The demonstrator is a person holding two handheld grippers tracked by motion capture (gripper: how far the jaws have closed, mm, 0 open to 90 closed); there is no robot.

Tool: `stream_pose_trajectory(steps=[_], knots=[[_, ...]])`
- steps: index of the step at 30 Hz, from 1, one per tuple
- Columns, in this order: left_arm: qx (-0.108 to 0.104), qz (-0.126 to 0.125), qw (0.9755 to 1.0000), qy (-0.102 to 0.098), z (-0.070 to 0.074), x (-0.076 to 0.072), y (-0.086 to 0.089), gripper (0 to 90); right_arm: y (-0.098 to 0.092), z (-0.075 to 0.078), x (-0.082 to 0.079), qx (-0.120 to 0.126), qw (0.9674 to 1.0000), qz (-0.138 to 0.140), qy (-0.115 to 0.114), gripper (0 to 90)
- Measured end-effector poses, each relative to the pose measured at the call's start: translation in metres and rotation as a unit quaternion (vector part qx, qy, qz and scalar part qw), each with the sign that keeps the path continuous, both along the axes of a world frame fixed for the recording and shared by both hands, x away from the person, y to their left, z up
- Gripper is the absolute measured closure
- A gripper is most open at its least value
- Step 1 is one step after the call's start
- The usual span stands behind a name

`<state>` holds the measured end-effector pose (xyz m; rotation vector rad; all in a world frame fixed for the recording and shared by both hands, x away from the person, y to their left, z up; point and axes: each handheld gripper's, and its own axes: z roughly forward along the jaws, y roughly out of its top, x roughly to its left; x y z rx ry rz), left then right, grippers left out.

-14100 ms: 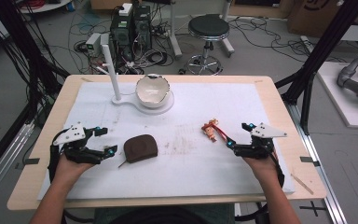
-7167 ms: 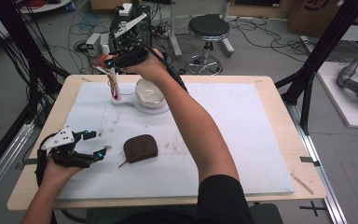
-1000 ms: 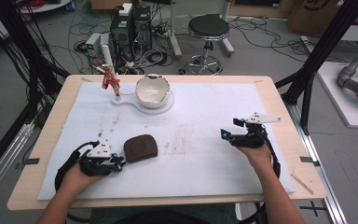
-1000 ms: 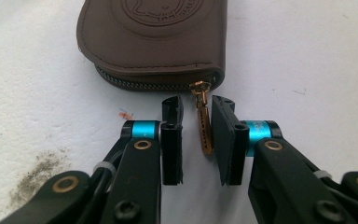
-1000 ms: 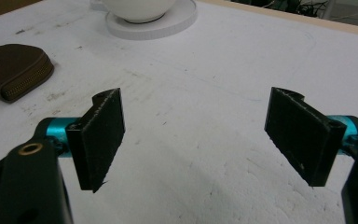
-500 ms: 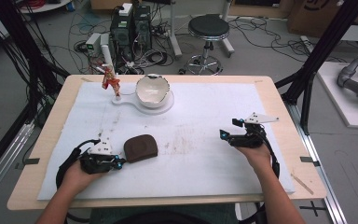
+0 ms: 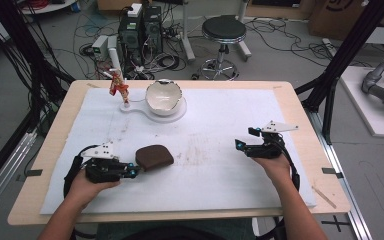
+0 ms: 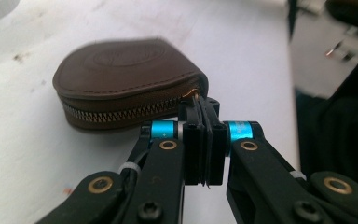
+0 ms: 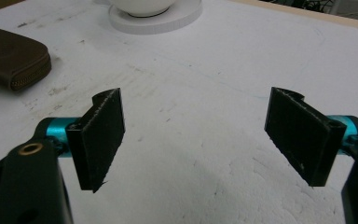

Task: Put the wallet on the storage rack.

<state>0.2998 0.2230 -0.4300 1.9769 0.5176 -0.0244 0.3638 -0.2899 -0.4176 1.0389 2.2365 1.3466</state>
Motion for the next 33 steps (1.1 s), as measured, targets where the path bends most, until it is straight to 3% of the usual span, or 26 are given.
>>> stream_pose_trajectory(steps=[4,7,12,22,33], knots=[[-0.048,-0.004,0.9988,0.008,0.007,0.003,0.002,88.4,0.001,0.000,0.000,-0.002,1.0000,0.000,0.003,20.2],[-0.087,-0.003,0.9962,0.008,0.013,0.005,0.003,88.4,0.002,0.000,-0.001,-0.007,1.0000,0.004,0.003,20.2],[-0.120,-0.004,0.9927,0.009,0.021,0.010,0.004,88.4,0.003,-0.001,-0.001,-0.010,0.9999,0.006,0.002,20.2],[-0.154,0.013,0.9879,0.006,0.038,0.028,0.001,88.4,0.004,-0.001,-0.001,-0.009,0.9999,0.004,0.006,20.2],[-0.153,0.056,0.9865,-0.016,0.067,0.059,0.006,88.4,0.003,-0.001,0.000,-0.003,1.0000,0.005,0.007,20.2]])
